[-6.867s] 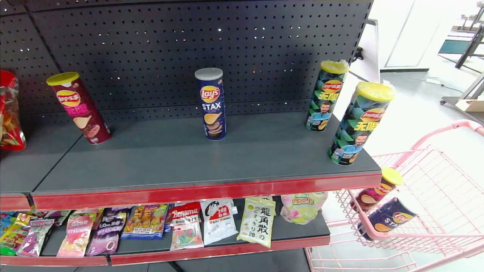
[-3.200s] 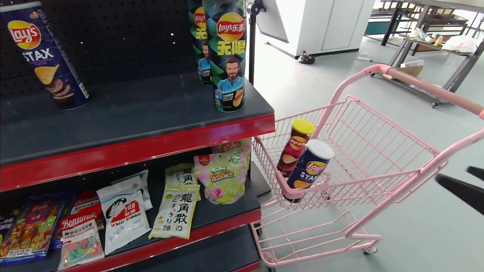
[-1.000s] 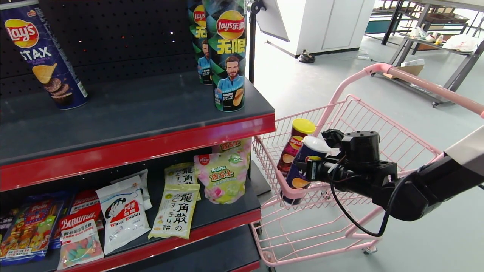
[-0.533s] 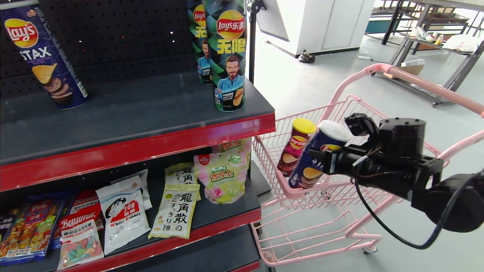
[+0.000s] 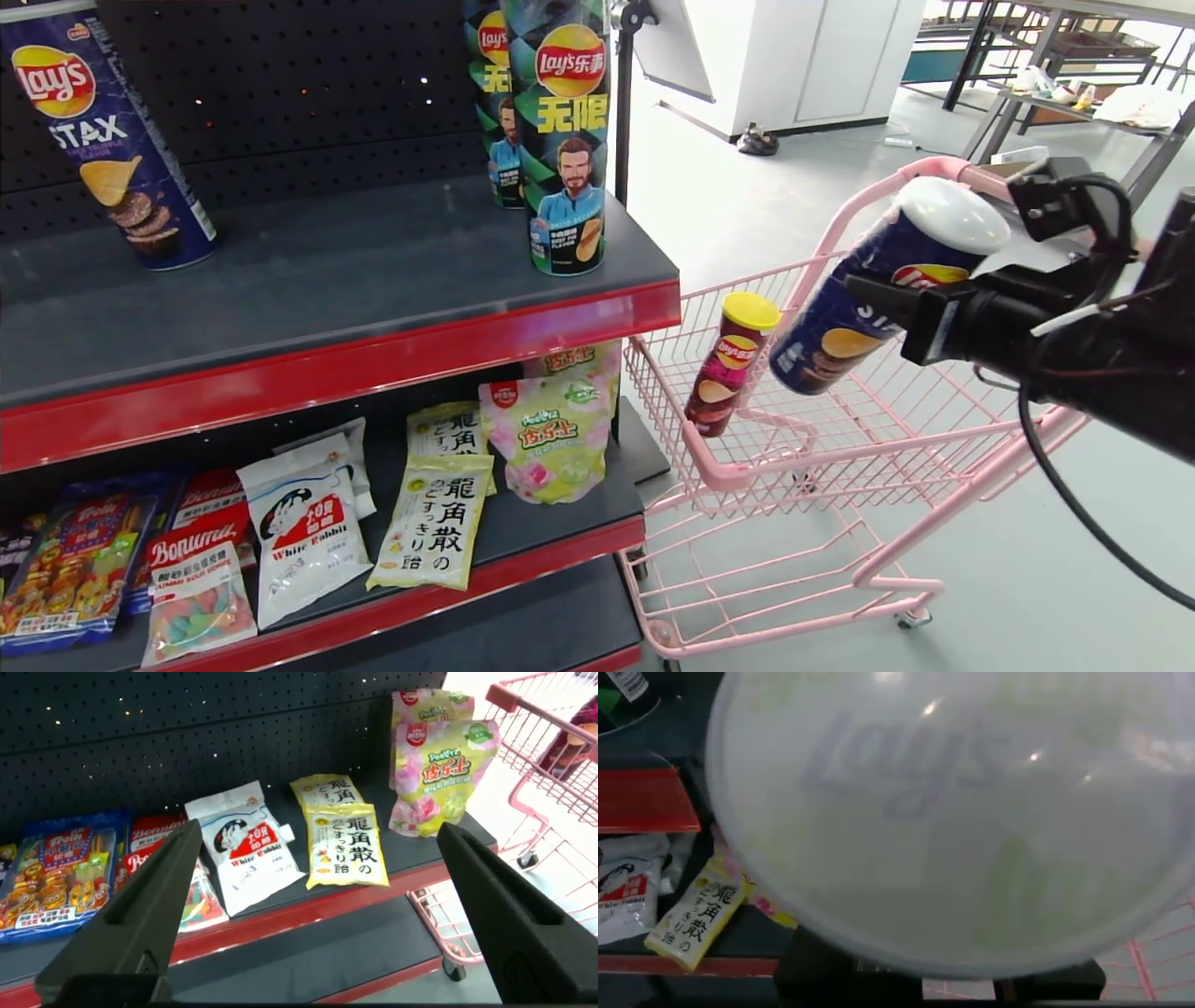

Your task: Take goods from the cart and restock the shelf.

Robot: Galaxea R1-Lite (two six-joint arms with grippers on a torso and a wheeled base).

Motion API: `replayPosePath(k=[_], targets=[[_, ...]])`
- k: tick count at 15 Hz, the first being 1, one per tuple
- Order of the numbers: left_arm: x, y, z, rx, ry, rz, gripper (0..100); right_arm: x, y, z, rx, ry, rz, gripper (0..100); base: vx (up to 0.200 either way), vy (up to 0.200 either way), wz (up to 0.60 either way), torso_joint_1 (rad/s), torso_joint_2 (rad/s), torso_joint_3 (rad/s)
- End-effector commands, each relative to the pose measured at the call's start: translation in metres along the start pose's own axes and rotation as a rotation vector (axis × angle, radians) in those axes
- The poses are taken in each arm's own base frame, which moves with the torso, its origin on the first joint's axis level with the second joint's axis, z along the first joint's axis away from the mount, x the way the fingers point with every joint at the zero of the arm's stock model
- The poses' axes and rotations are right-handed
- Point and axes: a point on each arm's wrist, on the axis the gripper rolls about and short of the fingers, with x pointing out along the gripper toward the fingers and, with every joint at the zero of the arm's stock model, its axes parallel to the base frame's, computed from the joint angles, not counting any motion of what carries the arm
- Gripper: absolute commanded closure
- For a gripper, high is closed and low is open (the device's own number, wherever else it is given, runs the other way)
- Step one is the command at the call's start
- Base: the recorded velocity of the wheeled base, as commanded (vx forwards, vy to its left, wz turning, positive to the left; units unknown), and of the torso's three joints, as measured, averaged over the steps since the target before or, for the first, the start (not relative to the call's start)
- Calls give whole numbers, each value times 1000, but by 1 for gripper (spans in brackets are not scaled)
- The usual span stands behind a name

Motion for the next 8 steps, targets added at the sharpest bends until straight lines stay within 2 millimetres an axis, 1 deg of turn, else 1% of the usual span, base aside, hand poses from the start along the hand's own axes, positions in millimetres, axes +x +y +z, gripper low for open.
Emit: replayPosePath(k=[1,2,3,4,5,6,8], targets=[[0,0,0,-1,0,0,0,-101,-9,26,-129,-30,-103,100,0,0,0,0,0,0],[0,0,0,-1,0,0,0,-120,-8,24,-125,-2,-110,100,0,0,0,0,0,0],[0,0,0,-1,0,0,0,-158,-8,13,-99,56,-141,100,0,0,0,0,0,0],[0,0,0,-1,0,0,0,-194,-7,-1,-69,128,-210,100,0,0,0,0,0,0],[0,0,0,-1,0,-1,0,-211,-6,-11,-48,178,-266,100,0,0,0,0,0,0],[0,0,0,-1,1,0,0,-223,-4,-18,-37,197,-308,100,0,0,0,0,0,0],[0,0,0,-1,0,-1,0,-235,-1,-30,-38,204,-338,100,0,0,0,0,0,0]])
